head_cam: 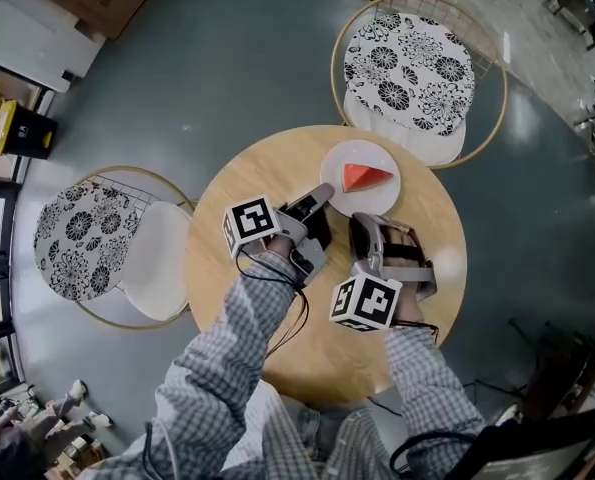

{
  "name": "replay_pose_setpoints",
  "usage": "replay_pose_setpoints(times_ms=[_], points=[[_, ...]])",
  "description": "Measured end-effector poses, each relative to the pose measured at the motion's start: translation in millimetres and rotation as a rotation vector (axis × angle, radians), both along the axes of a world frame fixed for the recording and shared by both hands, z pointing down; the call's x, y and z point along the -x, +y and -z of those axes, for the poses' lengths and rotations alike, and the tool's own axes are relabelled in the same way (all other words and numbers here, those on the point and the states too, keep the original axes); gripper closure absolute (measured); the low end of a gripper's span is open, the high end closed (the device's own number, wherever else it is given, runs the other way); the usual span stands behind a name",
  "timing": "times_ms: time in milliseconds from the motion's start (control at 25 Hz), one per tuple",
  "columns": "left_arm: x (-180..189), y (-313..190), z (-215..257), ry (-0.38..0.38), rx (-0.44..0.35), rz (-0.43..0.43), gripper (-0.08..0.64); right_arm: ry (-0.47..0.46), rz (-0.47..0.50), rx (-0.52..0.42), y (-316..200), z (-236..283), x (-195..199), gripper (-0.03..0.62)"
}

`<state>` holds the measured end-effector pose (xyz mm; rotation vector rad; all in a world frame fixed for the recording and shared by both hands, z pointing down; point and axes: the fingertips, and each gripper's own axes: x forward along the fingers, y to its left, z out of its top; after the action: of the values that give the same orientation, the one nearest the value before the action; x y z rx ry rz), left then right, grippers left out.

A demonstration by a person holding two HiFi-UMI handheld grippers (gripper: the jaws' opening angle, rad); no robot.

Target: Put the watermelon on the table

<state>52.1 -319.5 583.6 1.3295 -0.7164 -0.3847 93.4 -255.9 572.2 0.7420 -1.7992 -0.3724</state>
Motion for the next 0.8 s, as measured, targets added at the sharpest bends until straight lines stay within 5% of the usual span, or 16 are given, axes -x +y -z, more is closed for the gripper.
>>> replay_pose_setpoints(times_ms=[240, 440, 800], points=[[-0.5, -0.4, 1.2, 0.003, -0.006, -0.003, 0.535, 0.002, -0.035, 0.02, -0.3, -1.0, -0.2, 0.557], [-4.3, 0.2, 2.7, -0.089, -0.036, -0.059, 0.534, 0.006, -0.053, 0.034, 0.0, -3.7, -2.0, 0.557], [-10.3, 11.2, 11.7, -0.063, -0.056, -0.092, 0.446, 0.016, -0.075, 0.052, 0.5, -7.4, -3.1, 0.557]])
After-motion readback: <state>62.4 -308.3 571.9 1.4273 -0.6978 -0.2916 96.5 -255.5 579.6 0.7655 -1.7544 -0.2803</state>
